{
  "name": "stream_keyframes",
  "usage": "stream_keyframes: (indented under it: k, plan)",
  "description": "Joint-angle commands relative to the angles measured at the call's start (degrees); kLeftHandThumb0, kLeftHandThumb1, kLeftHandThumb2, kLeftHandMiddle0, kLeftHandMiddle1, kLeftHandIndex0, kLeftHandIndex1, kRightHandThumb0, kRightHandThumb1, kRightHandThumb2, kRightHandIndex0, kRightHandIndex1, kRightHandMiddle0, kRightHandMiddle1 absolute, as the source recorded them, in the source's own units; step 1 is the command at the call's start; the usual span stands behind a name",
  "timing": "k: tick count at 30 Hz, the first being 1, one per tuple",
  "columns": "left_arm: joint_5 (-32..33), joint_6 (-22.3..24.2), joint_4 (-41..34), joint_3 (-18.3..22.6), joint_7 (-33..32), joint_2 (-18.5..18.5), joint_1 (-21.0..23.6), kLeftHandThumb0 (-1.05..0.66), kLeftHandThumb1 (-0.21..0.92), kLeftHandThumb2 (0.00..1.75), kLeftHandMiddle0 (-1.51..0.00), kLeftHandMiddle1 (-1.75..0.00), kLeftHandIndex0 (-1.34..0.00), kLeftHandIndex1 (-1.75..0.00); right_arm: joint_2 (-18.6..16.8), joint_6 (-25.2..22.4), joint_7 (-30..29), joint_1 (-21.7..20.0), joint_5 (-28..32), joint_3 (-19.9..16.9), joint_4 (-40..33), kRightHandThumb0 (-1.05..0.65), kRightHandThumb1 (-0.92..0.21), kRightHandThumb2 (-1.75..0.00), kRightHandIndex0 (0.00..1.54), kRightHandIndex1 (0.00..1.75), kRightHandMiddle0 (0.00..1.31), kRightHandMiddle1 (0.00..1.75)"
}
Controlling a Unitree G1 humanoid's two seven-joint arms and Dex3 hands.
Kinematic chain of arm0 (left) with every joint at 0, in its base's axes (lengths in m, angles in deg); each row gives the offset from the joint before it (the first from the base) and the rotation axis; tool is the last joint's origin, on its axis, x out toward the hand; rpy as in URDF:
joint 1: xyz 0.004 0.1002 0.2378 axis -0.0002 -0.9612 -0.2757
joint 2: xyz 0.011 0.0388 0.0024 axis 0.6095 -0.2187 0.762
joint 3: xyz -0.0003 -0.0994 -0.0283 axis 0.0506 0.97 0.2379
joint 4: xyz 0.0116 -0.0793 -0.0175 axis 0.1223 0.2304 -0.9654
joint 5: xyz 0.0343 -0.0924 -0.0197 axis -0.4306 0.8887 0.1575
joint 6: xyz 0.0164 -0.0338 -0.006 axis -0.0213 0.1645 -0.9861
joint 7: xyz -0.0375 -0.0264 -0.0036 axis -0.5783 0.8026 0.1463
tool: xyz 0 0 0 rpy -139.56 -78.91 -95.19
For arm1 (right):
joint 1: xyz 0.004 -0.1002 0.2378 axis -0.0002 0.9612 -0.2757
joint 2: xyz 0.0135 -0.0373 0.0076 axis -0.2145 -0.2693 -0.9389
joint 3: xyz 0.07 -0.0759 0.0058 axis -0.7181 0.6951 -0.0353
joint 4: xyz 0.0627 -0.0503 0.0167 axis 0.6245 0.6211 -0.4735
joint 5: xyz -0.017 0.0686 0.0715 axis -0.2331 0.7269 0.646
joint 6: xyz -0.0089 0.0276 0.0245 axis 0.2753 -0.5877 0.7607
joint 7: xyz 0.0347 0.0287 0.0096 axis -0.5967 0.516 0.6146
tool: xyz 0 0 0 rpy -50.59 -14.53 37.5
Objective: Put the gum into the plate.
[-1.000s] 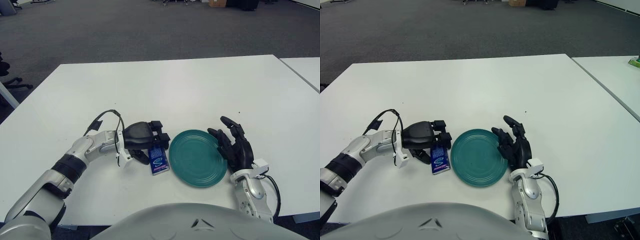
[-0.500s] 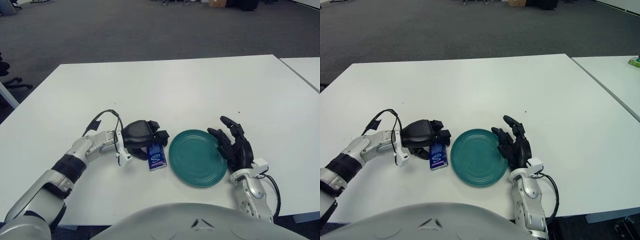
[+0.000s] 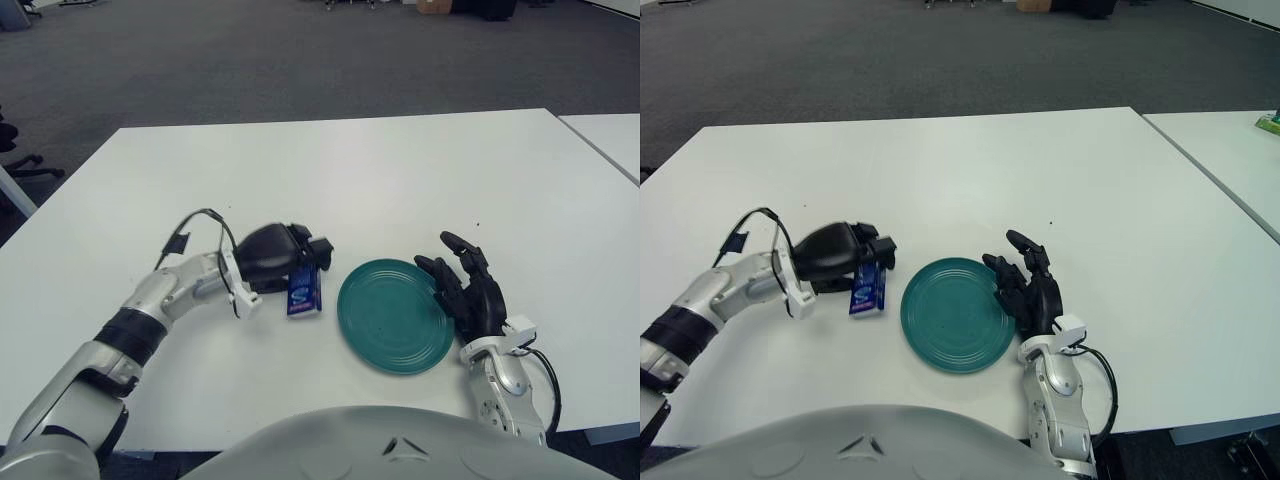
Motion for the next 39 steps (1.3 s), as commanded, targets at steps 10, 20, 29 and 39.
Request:
stream_keyframes:
  k: [10, 20, 29, 39]
  plan:
    - [6.2, 3.6, -5.5, 4.1, 2.0, -5.0, 1.7, 0.0, -0.06, 1.69, -0.93, -1.6, -0.68, -1.75, 0.6, -4.8, 0.6, 4.3, -0.3, 0.1, 4.9, -0.5, -0.92, -0.64, 0.49, 0.63, 0.0, 0.81]
    - [7.5, 3.0, -9.1, 5.2, 4.0, -6.2, 1.7, 0.0, -0.01, 1.67, -0.87, -1.67, -0.64, -1.75, -0.3, -4.6, 0.2, 5.0, -0.3, 0.2, 4.9, -0.49, -0.92, -0.59, 0.57, 0.67, 0.02, 0.88]
    - [10.5, 3.6, -14.4, 3.4, 8.4, -7.5, -1.6, 0.0, 0.03, 1.64, -0.81, -1.72, -0.61, -1.75, -0.4, -3.9, 0.6, 5.9, -0.3, 0.7, 4.3, -0.5, -0.92, -0.59, 0.58, 0.69, 0.03, 0.89]
    - [12.5, 7.6, -17.0, -1.0, 16.2, -10.3, -2.1, 0.0, 0.03, 1.63, -0.81, -1.72, -0.61, -1.75, -0.9, -3.7, 0.5, 6.2, -0.1, 1.2, 4.5, -0.52, -0.9, -0.61, 0.54, 0.67, 0.02, 0.88]
